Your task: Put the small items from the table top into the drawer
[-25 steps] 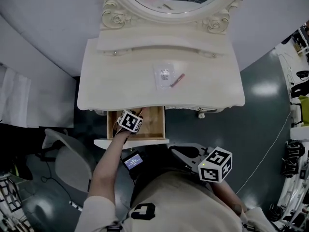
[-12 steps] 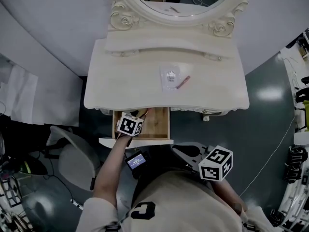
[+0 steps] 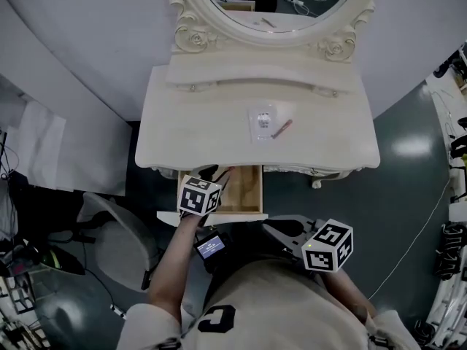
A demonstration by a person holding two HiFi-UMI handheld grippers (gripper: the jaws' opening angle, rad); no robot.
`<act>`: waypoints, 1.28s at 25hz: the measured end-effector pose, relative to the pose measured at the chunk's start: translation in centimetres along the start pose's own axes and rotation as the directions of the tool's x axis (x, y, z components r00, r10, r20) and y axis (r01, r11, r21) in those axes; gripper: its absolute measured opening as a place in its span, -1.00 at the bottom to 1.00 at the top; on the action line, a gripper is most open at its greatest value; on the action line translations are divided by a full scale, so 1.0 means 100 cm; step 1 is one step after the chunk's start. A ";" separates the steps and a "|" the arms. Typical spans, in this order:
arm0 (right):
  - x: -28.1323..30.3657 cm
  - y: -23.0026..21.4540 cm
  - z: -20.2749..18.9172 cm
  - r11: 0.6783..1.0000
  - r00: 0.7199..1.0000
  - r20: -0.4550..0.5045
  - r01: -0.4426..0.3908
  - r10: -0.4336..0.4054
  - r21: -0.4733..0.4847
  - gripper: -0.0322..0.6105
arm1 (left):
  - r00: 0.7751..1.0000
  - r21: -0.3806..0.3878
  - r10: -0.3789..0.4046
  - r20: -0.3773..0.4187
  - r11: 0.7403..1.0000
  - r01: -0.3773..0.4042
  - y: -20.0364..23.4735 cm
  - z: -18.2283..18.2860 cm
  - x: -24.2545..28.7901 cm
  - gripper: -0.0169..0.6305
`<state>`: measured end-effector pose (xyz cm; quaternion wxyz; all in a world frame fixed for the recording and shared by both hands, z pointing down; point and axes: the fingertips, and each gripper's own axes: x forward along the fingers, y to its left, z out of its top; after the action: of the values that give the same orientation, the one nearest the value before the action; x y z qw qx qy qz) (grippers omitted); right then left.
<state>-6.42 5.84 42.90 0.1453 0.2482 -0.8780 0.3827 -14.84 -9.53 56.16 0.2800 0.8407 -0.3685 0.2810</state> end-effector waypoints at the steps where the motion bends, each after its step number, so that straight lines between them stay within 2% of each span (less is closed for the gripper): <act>1: 0.000 0.001 0.000 1.000 1.000 -0.001 0.000 0.000 -0.005 -0.81 | 1.000 0.007 -0.007 0.007 1.000 0.007 -0.003 0.005 -0.001 -0.34; 9: -0.011 -0.002 0.006 1.000 1.000 0.020 0.013 -0.012 -0.006 -0.81 | 0.999 0.045 -0.048 0.015 0.998 0.047 -0.022 0.036 0.004 -0.35; 17: -0.021 -0.017 0.013 0.998 0.998 0.000 -0.061 0.061 -0.024 -0.81 | 0.999 0.013 -0.043 0.006 0.999 0.043 -0.037 0.050 0.019 -0.35; 27: -0.054 -0.061 0.027 0.990 0.990 0.007 -0.143 0.143 0.020 -0.81 | 0.997 -0.015 0.023 -0.069 1.000 -0.025 -0.046 0.068 0.076 -0.35; 32: -0.065 -0.080 0.028 0.983 0.984 -0.009 -0.175 0.176 0.046 -0.81 | 0.992 -0.069 0.066 -0.103 0.995 -0.074 -0.037 0.069 0.102 -0.35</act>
<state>3.18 1.18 43.01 0.1112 0.1705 -0.8866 0.4154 -4.30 -16.86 57.40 0.3184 0.8013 -0.3933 0.3190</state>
